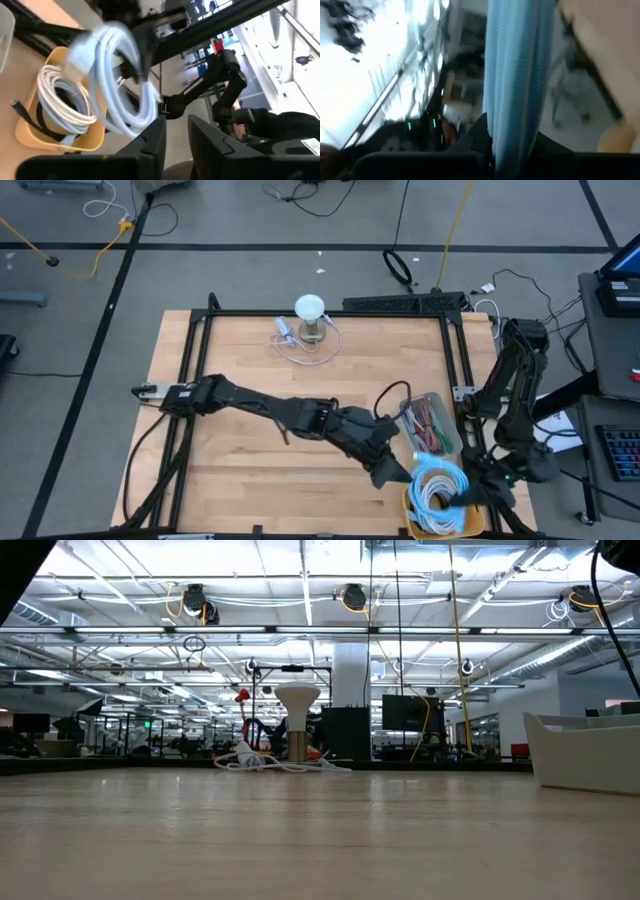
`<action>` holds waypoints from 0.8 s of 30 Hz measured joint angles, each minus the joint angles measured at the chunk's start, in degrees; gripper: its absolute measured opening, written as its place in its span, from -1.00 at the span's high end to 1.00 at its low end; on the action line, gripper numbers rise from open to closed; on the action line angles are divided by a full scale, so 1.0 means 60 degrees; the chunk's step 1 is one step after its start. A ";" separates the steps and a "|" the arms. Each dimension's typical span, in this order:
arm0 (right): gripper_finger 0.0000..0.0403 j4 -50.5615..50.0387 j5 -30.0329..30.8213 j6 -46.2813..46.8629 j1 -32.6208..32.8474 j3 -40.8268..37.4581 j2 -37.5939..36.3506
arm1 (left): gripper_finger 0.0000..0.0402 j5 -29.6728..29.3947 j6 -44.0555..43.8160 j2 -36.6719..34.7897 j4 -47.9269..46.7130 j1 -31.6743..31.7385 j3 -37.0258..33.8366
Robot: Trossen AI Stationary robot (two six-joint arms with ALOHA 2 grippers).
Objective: Pick & Place USB Port
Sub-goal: Put the blue HDMI cable into the yellow bin
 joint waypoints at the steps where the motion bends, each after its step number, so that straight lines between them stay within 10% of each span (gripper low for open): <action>1: 0.86 -0.0191 -0.0141 0.0479 0.0141 -0.0003 0.0077 | 0.56 -0.0127 0.0026 -0.0153 -0.0181 -0.0030 0.0001; 14: 0.86 -0.4012 -0.2400 0.8004 0.0735 0.0024 0.1622 | 0.42 -0.1064 0.0703 -0.0815 -0.1671 0.0252 0.0012; 24: 0.86 -0.4226 -0.2971 0.8266 0.0533 0.0040 0.1682 | 0.41 -0.1330 0.0740 -0.0826 -0.1775 0.0247 -0.0004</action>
